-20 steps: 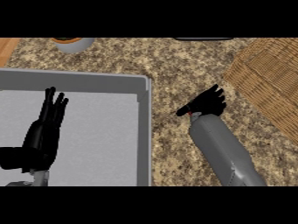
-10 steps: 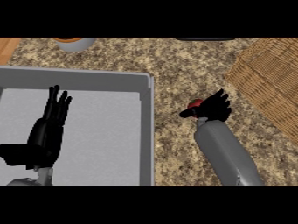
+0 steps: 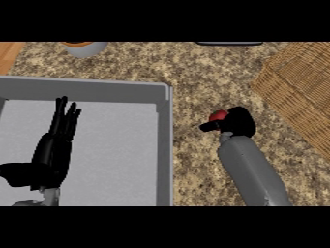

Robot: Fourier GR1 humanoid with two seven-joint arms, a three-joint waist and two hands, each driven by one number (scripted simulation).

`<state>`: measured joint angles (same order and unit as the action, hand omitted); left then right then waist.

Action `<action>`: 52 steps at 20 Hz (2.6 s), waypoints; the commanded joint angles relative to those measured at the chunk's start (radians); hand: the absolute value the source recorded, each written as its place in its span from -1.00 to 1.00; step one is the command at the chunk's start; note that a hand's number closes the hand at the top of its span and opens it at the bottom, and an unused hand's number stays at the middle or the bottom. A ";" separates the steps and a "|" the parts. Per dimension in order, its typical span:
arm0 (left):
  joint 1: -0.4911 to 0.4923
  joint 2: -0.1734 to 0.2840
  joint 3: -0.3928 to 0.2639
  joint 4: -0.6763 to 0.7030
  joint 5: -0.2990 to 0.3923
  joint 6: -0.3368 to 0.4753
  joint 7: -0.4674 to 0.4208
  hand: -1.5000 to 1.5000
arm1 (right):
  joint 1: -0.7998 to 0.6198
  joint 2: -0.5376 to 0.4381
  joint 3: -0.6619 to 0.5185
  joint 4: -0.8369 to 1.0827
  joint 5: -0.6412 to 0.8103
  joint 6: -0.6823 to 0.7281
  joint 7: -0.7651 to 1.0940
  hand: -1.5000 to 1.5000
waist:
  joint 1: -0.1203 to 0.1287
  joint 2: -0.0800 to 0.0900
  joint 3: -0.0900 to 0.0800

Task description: Pick the tomato from the cutting board and place it in the basket

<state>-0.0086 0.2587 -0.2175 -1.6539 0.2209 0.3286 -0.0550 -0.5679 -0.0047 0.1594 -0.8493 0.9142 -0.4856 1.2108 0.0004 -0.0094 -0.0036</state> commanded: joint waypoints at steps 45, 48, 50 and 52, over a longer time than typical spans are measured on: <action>-0.008 -0.021 0.063 -0.007 -0.019 -0.060 0.024 0.00 | -0.658 -0.062 -0.101 0.316 0.293 -0.223 0.048 1.00 | -0.001 0.002 0.003; -0.006 -0.051 0.031 -0.015 -0.063 -0.009 0.047 0.00 | -0.619 -0.106 -0.123 0.257 0.291 -0.159 0.049 1.00 | -0.018 -0.004 0.003; 0.052 -0.055 0.020 -0.038 -0.054 -0.027 0.019 0.00 | -0.610 -0.142 -0.127 0.281 0.320 -0.106 0.066 1.00 | -0.011 -0.003 0.003; 0.020 -0.019 0.060 -0.046 -0.030 -0.052 0.044 0.00 | -0.576 -0.182 -0.125 0.284 0.334 -0.061 0.046 1.00 | -0.017 -0.002 0.003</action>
<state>0.0041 0.2257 -0.1684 -1.6677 0.1849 0.2864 -0.0274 -1.1799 -0.1434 0.0301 -0.5464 1.2110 -0.6315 1.1324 -0.0078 -0.0090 -0.0015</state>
